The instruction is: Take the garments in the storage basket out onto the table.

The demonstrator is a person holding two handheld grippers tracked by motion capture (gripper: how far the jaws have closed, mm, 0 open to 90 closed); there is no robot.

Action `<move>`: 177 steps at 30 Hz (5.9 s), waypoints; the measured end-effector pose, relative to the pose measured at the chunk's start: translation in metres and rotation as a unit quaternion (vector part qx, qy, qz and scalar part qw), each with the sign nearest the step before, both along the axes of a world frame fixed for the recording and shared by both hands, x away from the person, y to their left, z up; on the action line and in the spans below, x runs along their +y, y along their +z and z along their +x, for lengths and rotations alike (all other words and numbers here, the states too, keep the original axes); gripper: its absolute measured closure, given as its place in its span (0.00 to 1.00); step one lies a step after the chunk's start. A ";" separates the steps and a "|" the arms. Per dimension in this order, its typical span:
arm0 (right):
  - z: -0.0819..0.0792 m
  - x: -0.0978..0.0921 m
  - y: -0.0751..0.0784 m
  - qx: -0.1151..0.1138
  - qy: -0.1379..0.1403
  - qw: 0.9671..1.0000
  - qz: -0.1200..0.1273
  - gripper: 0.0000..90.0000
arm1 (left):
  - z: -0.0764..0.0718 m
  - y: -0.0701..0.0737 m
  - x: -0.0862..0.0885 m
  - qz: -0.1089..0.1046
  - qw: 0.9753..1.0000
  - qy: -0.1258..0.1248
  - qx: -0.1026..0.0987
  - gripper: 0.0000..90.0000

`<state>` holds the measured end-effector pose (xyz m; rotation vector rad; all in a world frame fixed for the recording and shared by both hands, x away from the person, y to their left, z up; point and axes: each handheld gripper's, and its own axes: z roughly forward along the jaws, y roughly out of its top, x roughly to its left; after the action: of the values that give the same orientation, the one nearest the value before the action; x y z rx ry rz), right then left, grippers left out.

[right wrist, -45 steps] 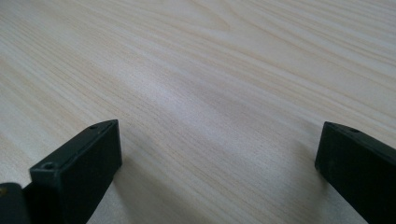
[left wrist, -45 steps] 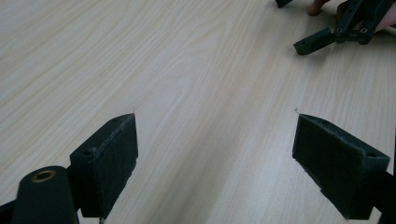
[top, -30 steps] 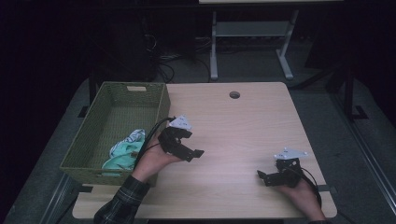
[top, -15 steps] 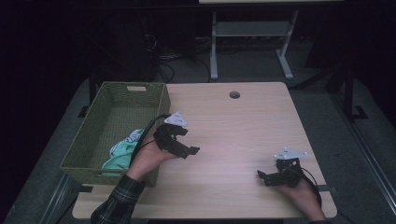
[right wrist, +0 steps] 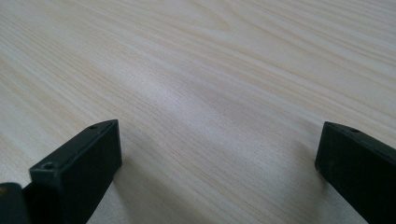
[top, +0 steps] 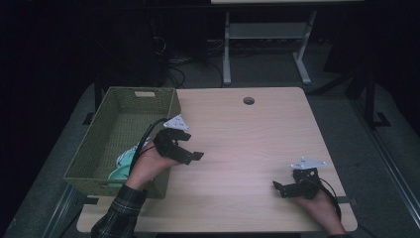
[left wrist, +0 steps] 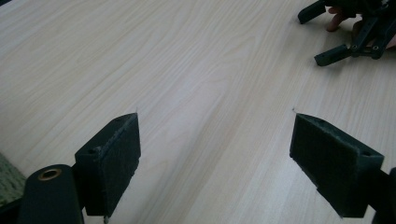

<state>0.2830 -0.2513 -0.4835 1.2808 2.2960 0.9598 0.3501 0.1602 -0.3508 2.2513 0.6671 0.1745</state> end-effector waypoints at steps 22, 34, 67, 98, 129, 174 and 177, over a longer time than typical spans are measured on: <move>0.000 0.000 0.000 0.000 0.000 1.000 0.000 0.00 | 0.002 0.009 0.036 -0.005 0.999 0.038 -0.005 0.17; 0.000 0.000 0.000 0.000 0.000 1.000 0.000 0.00 | 0.001 0.015 0.059 -0.013 0.998 0.066 -0.009 0.17; 0.000 0.000 0.000 0.001 -0.001 1.000 0.001 0.00 | 0.004 0.006 0.122 0.019 0.990 0.136 -0.011 0.25; 0.000 0.000 0.000 0.001 -0.001 1.000 0.001 0.00 | 0.013 -0.042 0.126 0.087 0.988 0.108 0.061 0.39; 0.000 0.000 0.000 0.001 -0.001 1.000 0.001 0.00 | 0.011 -0.021 0.144 0.037 0.989 0.142 0.033 0.94; 0.000 0.000 0.000 0.000 -0.001 1.000 0.000 0.00 | 0.003 0.067 0.141 -0.057 0.989 0.126 -0.049 0.94; 0.000 0.000 0.000 0.000 0.000 1.000 0.000 0.00 | 0.005 0.074 0.137 -0.062 0.990 0.120 -0.052 0.94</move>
<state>0.2830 -0.2513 -0.4835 1.2816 2.2958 0.9603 0.3549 0.2976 -0.2773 2.0251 0.8663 0.3562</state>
